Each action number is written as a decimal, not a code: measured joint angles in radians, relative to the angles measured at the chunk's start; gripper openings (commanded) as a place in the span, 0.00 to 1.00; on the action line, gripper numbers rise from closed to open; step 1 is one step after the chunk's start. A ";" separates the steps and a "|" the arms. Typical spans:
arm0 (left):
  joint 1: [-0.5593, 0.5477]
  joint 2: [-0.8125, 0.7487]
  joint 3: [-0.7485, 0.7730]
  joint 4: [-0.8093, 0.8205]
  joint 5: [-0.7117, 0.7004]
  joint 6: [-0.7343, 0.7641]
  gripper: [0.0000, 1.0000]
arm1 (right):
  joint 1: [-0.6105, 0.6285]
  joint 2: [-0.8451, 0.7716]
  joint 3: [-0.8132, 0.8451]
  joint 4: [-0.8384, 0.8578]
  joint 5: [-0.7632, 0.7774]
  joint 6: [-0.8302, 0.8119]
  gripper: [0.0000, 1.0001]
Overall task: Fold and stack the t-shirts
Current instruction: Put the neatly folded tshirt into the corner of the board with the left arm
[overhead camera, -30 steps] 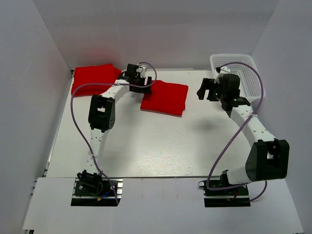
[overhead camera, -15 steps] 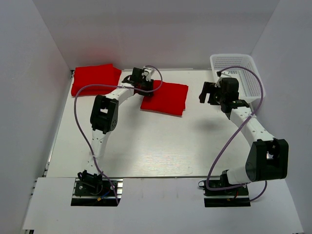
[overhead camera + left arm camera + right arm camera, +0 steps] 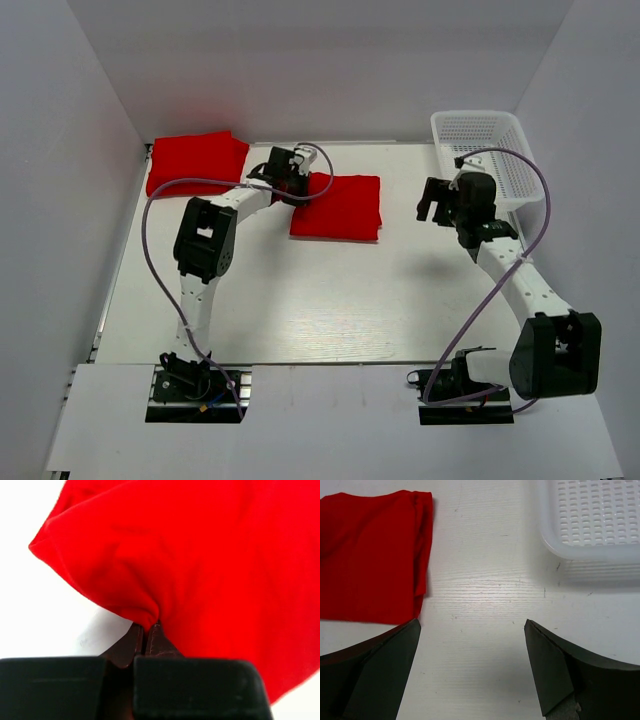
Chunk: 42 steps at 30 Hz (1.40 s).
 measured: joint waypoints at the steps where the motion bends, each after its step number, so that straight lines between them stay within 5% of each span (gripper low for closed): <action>1: 0.000 -0.015 -0.010 0.000 0.000 0.002 0.00 | 0.000 -0.014 -0.010 0.000 0.005 0.002 0.90; 8: 0.003 -0.114 0.018 0.005 -0.005 0.061 0.00 | 0.000 -0.047 -0.037 0.002 0.034 0.007 0.90; 24: 0.092 -0.125 0.395 -0.183 -0.211 0.233 0.00 | 0.000 -0.047 -0.038 0.000 0.070 0.010 0.90; 42: 0.232 -0.111 0.470 -0.240 -0.248 0.407 0.00 | 0.000 0.016 0.007 -0.046 0.087 0.017 0.90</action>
